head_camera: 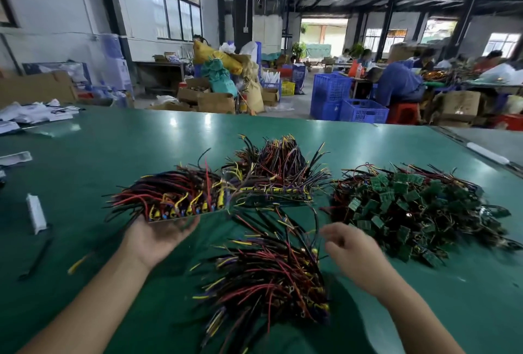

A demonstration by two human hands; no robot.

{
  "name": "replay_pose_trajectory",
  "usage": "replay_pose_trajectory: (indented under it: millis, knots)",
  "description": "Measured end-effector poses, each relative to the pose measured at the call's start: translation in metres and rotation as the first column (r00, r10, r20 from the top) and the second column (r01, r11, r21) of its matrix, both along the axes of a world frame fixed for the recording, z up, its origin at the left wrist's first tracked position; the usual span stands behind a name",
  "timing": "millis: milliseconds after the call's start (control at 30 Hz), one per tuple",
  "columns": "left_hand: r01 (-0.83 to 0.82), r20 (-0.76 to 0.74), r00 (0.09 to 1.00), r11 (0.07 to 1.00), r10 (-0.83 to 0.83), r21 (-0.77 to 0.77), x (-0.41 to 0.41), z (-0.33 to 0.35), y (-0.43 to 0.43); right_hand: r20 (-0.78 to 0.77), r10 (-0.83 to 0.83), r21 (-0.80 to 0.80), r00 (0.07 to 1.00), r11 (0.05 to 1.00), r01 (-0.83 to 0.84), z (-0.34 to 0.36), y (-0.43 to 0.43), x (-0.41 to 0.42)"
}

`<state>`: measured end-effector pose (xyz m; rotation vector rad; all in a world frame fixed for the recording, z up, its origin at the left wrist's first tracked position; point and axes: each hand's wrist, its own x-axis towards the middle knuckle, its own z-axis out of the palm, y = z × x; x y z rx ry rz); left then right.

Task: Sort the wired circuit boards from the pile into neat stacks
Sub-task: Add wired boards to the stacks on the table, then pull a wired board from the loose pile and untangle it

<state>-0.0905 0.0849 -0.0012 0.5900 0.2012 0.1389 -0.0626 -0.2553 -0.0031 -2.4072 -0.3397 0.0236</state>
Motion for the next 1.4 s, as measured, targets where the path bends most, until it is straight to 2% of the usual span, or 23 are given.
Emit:
replay_pose_trajectory:
  millis: [67,133,267,367,467,600,667,767,833,967,1067,1133,1267,1333,1400]
  knots:
    - [-0.046,-0.136,0.989,0.998,0.05,0.034,-0.001,-0.002,0.008,-0.005,0.132,-0.175,0.991,0.976,-0.131,-0.005,0.005,-0.004]
    - [-0.059,-0.244,0.966,0.992,0.085,0.11,0.001,-0.006,0.013,-0.036,0.203,-0.232,0.979,0.951,-0.205,-0.003,0.008,-0.005]
    - [-0.007,-0.336,0.939,0.983,0.069,0.182,0.009,-0.013,0.016,-0.227,0.224,-0.122,0.948,0.959,-0.256,-0.005,0.011,-0.007]
    - [-0.047,-0.353,0.93,0.987,0.099,0.153,0.011,-0.004,0.012,-0.306,0.239,-0.066,0.922,0.96,-0.27,-0.008,0.006,-0.006]
    - [-0.131,-0.384,0.91,0.988,0.154,0.084,0.014,0.0,0.014,-0.295,0.251,-0.036,0.922,0.961,-0.273,-0.008,0.001,-0.005]
    - [-0.275,-0.395,0.895,0.954,0.208,-0.121,0.004,-0.003,0.01,-0.268,0.313,-0.266,0.911,0.885,-0.382,-0.019,0.001,-0.002]
    - [-0.322,-0.419,0.874,0.939,0.246,-0.118,-0.003,-0.007,0.002,-0.305,0.325,-0.304,0.895,0.858,-0.415,-0.022,0.0,-0.001]
    - [-0.296,-0.472,0.849,0.954,0.238,-0.05,-0.011,-0.009,-0.008,-0.329,0.358,-0.335,0.874,0.821,-0.462,-0.023,0.0,-0.003]
    - [-0.283,-0.505,0.834,0.958,0.224,-0.041,-0.015,-0.006,-0.008,-0.284,0.363,-0.366,0.888,0.815,-0.45,-0.024,0.002,-0.003]
    - [-0.305,-0.479,0.849,0.947,0.223,-0.101,-0.021,-0.004,-0.007,-0.207,0.351,-0.458,0.913,0.79,-0.408,-0.025,0.007,-0.001]
    - [-0.294,-0.497,0.835,0.955,0.238,-0.037,-0.029,-0.005,-0.011,-0.176,0.343,-0.362,0.923,0.849,-0.384,-0.023,0.005,0.002]
    - [-0.287,-0.514,0.822,0.958,0.247,0.001,-0.032,-0.007,-0.014,-0.206,0.348,-0.196,0.914,0.901,-0.388,-0.019,0.003,0.004]
    - [-0.317,-0.493,0.812,0.945,0.312,0.076,-0.036,-0.003,-0.024,-0.3,0.364,0.062,0.882,0.93,-0.363,-0.011,-0.004,0.005]
    - [-0.367,-0.492,0.764,0.909,0.416,0.198,-0.036,0.002,-0.03,-0.308,0.348,0.098,0.885,0.938,-0.334,-0.007,-0.006,0.006]
    - [-0.433,-0.491,0.677,0.836,0.549,0.337,-0.04,0.005,-0.036,-0.311,0.348,0.125,0.885,0.938,-0.325,-0.003,-0.008,0.006]
